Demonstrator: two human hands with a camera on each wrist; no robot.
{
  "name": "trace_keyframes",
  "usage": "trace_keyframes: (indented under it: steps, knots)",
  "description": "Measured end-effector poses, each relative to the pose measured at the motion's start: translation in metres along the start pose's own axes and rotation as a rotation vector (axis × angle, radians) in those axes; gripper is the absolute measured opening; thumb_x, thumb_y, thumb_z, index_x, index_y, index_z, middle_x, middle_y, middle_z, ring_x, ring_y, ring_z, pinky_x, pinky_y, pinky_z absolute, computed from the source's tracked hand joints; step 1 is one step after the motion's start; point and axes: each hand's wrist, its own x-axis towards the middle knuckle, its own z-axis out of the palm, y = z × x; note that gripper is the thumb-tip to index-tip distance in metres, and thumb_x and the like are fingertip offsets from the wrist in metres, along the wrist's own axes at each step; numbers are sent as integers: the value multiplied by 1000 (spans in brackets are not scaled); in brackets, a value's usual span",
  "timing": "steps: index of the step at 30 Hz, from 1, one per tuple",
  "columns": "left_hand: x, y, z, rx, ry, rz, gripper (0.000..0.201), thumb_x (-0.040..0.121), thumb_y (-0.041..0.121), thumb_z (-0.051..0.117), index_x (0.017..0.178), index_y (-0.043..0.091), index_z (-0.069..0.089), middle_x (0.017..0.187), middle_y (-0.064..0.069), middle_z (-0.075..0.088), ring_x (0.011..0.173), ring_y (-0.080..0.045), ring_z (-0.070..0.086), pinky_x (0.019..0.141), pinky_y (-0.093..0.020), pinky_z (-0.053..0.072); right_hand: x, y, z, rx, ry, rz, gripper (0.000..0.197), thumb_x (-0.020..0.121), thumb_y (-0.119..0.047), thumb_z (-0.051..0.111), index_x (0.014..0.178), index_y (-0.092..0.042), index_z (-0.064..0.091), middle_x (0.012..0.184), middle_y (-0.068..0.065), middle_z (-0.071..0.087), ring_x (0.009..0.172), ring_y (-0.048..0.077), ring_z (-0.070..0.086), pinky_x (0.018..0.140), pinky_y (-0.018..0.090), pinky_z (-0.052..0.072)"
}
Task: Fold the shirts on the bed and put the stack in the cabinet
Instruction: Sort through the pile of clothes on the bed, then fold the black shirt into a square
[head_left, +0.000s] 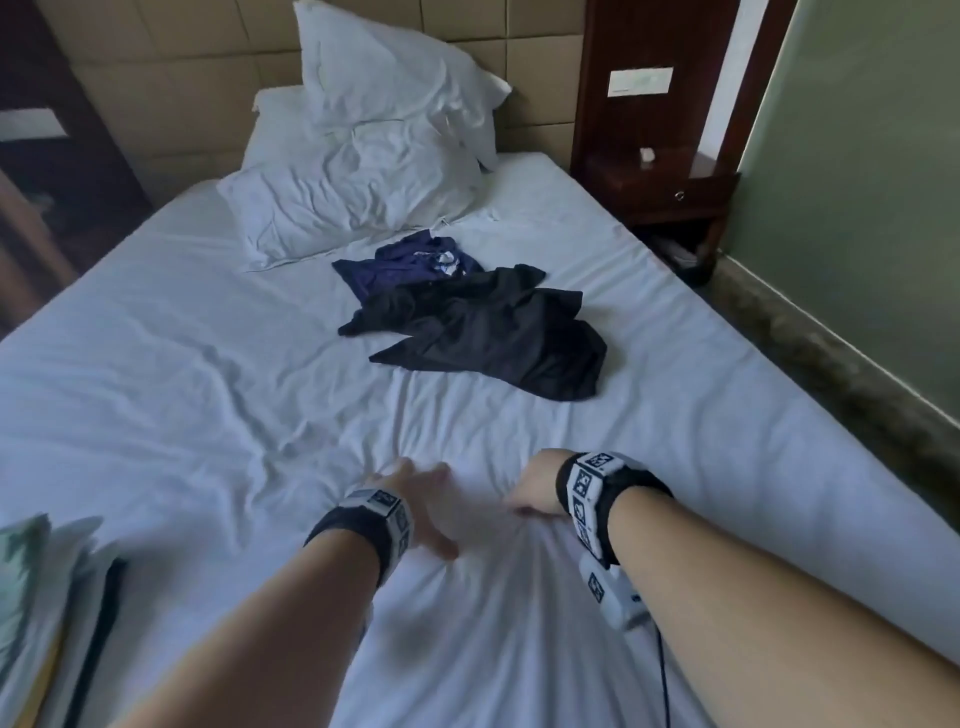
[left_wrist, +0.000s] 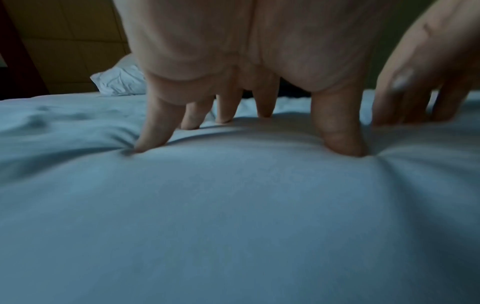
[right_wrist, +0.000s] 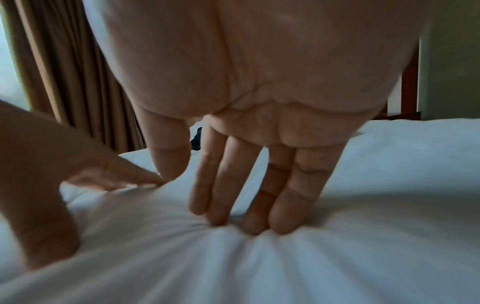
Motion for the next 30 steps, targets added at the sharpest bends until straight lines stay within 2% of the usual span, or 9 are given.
trace_keyframes:
  steps: [3, 6, 8, 9, 13, 17, 21, 27, 30]
  knots:
    - [28, 3, 1, 87, -75, -9, 126, 48, 77, 83, 155, 48, 22, 161, -3, 26, 146, -37, 35, 112, -57, 41, 34, 18, -20, 233, 81, -20, 14, 80, -26, 62, 78, -13, 68, 71, 6, 67, 67, 26, 63, 65, 27, 50]
    - [42, 0, 2, 70, -136, -33, 130, 51, 75, 85, 157, 49, 15, 166, -4, 16, 150, -37, 31, 115, -58, 37, 70, 33, -46, 137, 476, -73, 42, 85, -34, 63, 127, -35, 60, 143, 8, 46, 131, 32, 41, 105, 35, 40]
    - [43, 0, 4, 95, -135, -34, 127, 55, 76, 83, 157, 50, 12, 167, -2, 13, 151, -35, 29, 116, -57, 35, 87, 44, -53, 16, 469, -56, 70, 84, -48, 63, 149, -46, 36, 165, 2, 12, 150, 33, 8, 120, 43, 21]
    - [42, -1, 5, 97, -132, -34, 126, 56, 76, 82, 157, 51, 11, 167, -1, 12, 151, -34, 28, 117, -56, 34, 95, 48, -49, -39, 393, -45, 77, 84, -53, 62, 152, -41, 30, 166, 1, 12, 152, 32, 6, 121, 45, 20]
    - [41, -4, 8, 72, -124, -28, 125, 57, 75, 83, 157, 52, 11, 167, 0, 12, 153, -33, 23, 118, -57, 33, 91, 43, -33, -27, 309, -111, 51, 86, -46, 66, 132, -25, 61, 142, 1, 46, 132, 28, 45, 108, 34, 42]
    - [37, -2, 9, 60, -79, -48, 129, 54, 76, 83, 158, 51, 10, 167, -1, 10, 154, -34, 17, 119, -57, 30, 39, 23, -16, -24, 230, -178, 11, 87, -31, 63, 89, -29, 73, 110, 1, 73, 118, 25, 55, 101, 24, 42]
    - [2, 2, 15, -50, 55, -73, 122, 54, 72, 79, 154, 56, 12, 166, 5, 9, 152, -34, 17, 116, -56, 34, -24, 17, 10, 33, 166, -165, 28, 77, -33, 74, 94, -17, 57, 96, 6, 68, 87, 26, 60, 73, 32, 49]
    - [-85, 34, -1, -363, 317, 24, 115, 68, 45, 84, 156, 34, 11, 157, 6, 28, 133, -22, 50, 103, -38, 47, -107, 36, 19, 315, 152, -191, 30, 64, -25, 76, 83, -30, 53, 78, -5, 57, 65, 15, 55, 65, 34, 52]
    - [-140, 58, -4, -423, 267, 126, 67, 82, 39, 78, 140, 22, 50, 139, 2, 58, 118, -19, 61, 94, -27, 47, -159, 43, 7, 529, 301, -263, 21, 73, -11, 73, 85, -26, 65, 78, -2, 67, 72, 16, 63, 68, 29, 54]
